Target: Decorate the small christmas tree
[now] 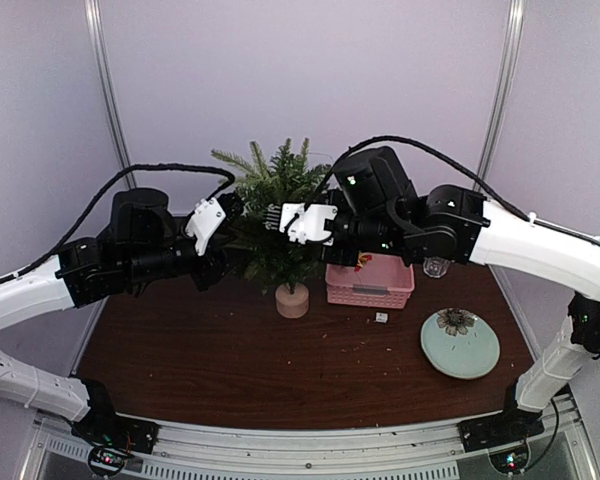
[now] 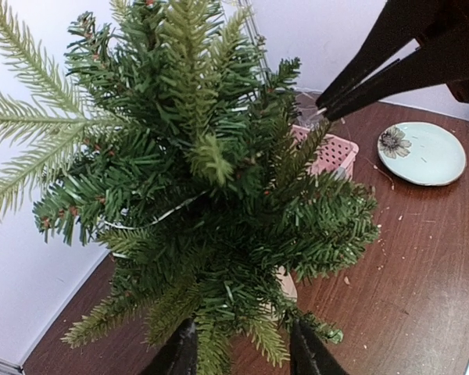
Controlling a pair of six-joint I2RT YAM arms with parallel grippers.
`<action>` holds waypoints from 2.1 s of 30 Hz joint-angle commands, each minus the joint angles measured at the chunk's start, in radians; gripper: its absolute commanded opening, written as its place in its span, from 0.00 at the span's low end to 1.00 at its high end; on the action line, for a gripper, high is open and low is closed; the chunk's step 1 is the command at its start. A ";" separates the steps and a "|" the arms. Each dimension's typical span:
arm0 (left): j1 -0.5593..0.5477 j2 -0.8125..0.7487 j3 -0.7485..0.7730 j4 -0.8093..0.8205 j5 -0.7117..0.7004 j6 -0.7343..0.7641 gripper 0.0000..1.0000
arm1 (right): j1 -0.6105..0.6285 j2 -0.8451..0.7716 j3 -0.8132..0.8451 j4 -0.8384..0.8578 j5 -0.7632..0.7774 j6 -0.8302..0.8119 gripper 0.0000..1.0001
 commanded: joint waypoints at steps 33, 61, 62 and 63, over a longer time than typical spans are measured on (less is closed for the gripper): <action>0.009 -0.006 -0.027 0.058 0.011 -0.004 0.40 | -0.042 0.051 -0.148 0.165 -0.001 -0.017 0.00; 0.010 -0.035 -0.032 0.047 -0.009 -0.011 0.43 | -0.046 -0.043 -0.168 0.167 -0.031 0.102 0.55; 0.009 -0.036 -0.031 0.044 -0.008 -0.012 0.45 | -0.045 -0.055 -0.175 0.166 -0.040 0.108 0.57; 0.010 -0.035 -0.028 0.041 -0.008 -0.014 0.46 | -0.045 -0.070 -0.181 0.164 -0.052 0.114 0.60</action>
